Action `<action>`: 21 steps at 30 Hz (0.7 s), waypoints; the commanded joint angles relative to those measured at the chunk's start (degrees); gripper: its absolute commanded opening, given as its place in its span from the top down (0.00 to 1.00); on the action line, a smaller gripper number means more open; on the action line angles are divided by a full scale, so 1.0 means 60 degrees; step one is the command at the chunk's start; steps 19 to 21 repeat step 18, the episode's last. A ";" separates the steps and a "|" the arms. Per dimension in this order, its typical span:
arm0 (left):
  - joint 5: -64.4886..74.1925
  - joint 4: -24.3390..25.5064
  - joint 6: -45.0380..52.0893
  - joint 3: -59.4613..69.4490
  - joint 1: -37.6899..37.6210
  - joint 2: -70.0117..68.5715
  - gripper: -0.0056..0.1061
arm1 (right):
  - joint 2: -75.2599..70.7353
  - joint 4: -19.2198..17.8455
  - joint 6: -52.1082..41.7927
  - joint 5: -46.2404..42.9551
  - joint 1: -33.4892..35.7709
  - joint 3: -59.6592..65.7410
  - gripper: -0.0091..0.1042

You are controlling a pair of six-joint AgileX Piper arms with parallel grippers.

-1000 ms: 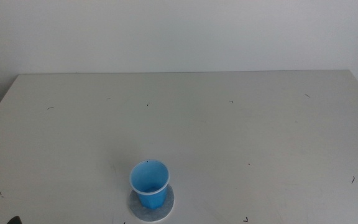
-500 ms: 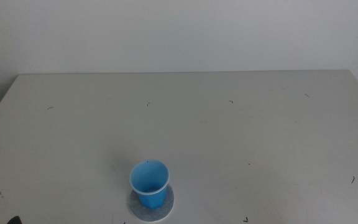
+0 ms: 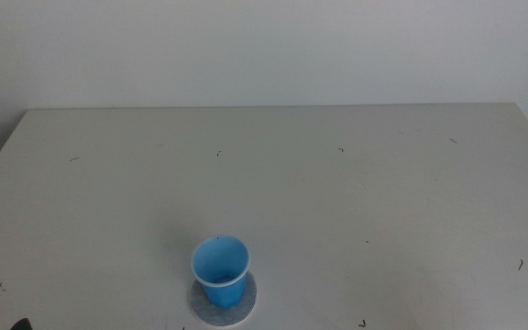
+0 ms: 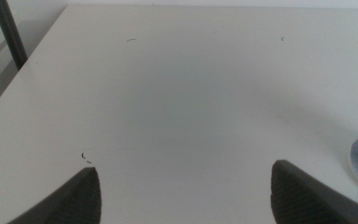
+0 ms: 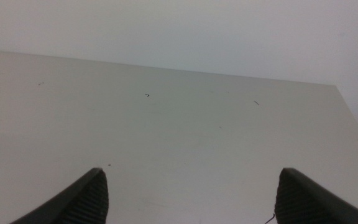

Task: Place an empty cup on a cup mat.

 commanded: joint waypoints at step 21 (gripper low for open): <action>-0.0640 0.0004 -0.0102 -0.0056 0.0011 -0.0124 0.01 | -0.0442 -0.0094 -0.0093 -0.0773 -0.0060 0.0788 0.09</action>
